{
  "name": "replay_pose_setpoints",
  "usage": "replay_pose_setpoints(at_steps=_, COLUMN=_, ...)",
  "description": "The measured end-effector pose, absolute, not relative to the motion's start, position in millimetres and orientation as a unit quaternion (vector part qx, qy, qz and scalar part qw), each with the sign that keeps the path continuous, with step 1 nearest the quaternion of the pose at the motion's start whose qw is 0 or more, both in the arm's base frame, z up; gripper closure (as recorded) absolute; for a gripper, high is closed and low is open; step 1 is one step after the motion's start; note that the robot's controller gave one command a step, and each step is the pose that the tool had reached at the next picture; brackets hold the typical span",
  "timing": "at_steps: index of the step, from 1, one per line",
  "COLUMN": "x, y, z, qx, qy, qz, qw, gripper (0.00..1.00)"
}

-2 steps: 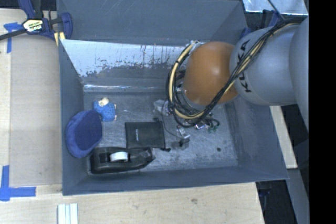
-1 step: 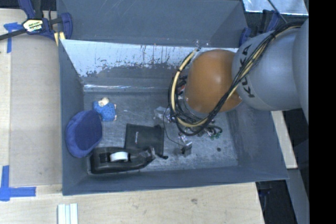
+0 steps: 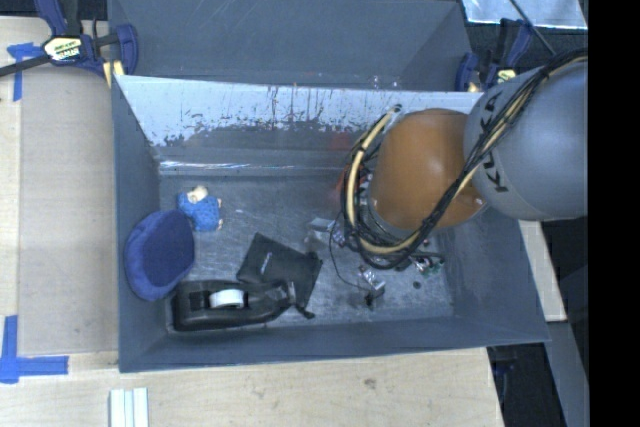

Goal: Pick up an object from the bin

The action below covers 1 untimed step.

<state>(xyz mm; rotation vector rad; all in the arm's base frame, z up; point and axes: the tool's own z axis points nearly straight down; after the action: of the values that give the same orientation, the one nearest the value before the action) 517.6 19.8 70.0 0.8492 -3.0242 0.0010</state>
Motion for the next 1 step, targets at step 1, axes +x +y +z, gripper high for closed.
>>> replay_pose_setpoints(at_steps=1, x=509.4, y=40.9, z=70.1, qx=0.451, qy=-0.893, qz=0.000, qw=0.001, gripper=0.00)
